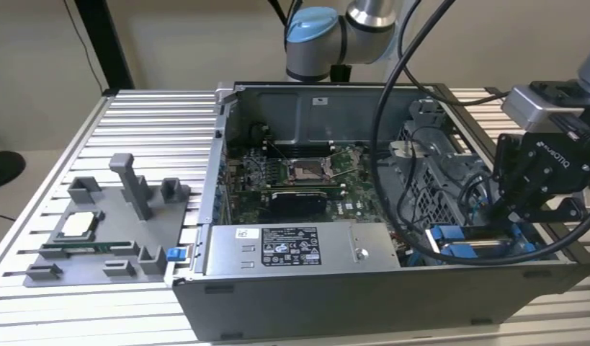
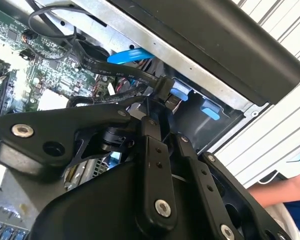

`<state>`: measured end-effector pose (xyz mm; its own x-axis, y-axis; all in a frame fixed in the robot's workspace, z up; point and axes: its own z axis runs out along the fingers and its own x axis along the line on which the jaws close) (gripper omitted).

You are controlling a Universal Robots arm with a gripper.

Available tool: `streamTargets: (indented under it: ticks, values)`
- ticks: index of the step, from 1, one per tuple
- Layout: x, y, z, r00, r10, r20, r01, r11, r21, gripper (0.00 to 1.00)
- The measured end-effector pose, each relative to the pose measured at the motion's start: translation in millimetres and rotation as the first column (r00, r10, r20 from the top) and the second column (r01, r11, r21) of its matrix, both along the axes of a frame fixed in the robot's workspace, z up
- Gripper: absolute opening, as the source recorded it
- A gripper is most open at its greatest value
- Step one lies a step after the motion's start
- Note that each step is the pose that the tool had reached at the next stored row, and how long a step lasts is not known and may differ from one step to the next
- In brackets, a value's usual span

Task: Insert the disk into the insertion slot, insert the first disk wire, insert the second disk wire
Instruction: 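Insert the first disk wire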

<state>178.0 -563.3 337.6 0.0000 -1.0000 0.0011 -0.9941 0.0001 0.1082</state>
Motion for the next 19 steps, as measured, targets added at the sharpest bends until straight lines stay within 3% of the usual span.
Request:
streamTargets:
  ticks: [12, 19]
  values:
    - [-1.6, 0.0, -0.7, 1.0, 0.0, 0.0002, 0.0, 0.9999, 0.0171, 0.0]
    - [-0.7, -2.7, -1.1, 1.0, -0.001, 0.0003, 0.001, 0.9998, 0.0179, 0.0]
